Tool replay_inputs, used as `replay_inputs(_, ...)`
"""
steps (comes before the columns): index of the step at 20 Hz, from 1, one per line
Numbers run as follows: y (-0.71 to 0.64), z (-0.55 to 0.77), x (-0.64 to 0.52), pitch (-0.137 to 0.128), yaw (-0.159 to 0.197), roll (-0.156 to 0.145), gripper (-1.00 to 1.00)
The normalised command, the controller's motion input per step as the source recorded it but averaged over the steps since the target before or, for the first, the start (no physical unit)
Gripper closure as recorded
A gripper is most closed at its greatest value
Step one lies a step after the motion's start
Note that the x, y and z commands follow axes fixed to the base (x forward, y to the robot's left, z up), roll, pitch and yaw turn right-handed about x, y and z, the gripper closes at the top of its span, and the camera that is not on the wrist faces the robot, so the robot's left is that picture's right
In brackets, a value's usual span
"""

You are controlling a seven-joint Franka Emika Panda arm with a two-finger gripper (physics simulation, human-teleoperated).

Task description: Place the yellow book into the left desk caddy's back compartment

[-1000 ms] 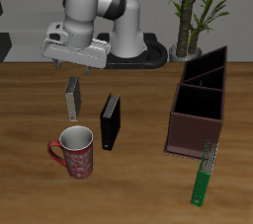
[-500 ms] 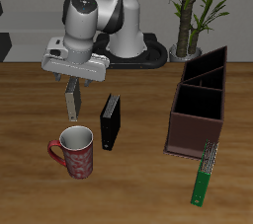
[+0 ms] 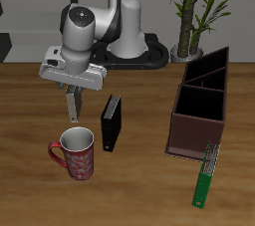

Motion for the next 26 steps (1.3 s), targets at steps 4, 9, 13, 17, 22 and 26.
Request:
replay_inputs(4,0.01,-0.01,0.01,-0.005,-0.011,0.003,1.00)
replay_inputs(9,0.05,0.09,0.01,-0.020,0.000,0.013,1.00)
replay_inputs(13,0.10,0.21,0.00,-0.023,-0.008,0.008,1.00)
replay_inputs(17,0.23,0.40,-0.15,-0.030,-0.045,-0.020,1.00)
replay_inputs(22,0.45,0.42,-0.23,-0.003,-0.011,0.013,1.00)
replay_inputs(26,0.42,0.35,-0.27,0.005,-0.048,-0.045,1.00)
